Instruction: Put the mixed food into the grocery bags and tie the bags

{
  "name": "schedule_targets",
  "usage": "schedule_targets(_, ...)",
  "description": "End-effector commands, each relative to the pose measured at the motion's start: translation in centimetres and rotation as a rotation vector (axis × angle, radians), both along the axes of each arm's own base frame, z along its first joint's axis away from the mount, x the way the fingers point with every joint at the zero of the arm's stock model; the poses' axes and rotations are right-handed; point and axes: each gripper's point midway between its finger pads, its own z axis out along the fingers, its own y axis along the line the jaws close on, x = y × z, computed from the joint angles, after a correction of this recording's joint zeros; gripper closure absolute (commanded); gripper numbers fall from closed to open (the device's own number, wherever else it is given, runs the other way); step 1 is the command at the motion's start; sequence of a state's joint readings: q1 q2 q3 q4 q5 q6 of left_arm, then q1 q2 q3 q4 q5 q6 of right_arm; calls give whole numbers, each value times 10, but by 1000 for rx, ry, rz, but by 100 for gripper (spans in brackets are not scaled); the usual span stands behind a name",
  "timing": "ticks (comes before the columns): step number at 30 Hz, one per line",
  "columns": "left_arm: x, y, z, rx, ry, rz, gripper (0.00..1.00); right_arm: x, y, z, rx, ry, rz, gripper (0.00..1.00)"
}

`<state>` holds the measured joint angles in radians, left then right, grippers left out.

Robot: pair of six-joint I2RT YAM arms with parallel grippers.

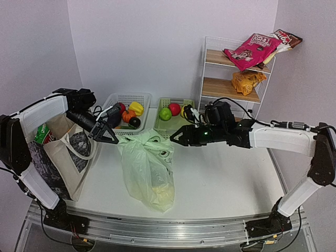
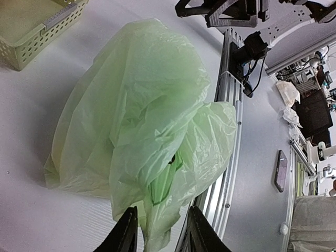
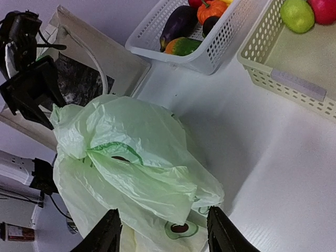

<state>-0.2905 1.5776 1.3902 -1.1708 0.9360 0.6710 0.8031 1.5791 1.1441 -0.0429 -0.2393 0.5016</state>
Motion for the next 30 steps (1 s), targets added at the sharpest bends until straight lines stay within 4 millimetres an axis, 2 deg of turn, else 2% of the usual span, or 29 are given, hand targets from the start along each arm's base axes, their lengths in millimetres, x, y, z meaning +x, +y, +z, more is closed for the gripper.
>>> schedule_targets(1, -3, 3, 21, -8, 17, 37, 63, -1, 20, 4, 90, 176, -11, 47)
schedule_targets(6, -8, -1, 35, -49, 98, 64, 56, 7, 21, -13, 95, 266, -57, 46)
schedule_targets(10, -13, -4, 43, -82, 155, 64, 55, 6, 32, -12, 129, 312, -17, 47)
schedule_targets(13, -16, -4, 41, -84, 176, 59, 55, 2, 38, -14, 140, 352, 17, 48)
schedule_targets(18, -20, -4, 34, -77, 215, 59, 60, -3, 48, 0, 203, 364, 74, 52)
schedule_targets(24, -29, -5, 39, -96, 244, 21, 65, -9, 51, 13, 236, 381, 107, 68)
schedule_targets(30, -36, 0, 32, -30, 220, 5, 67, -11, 54, 5, 234, 423, 118, 69)
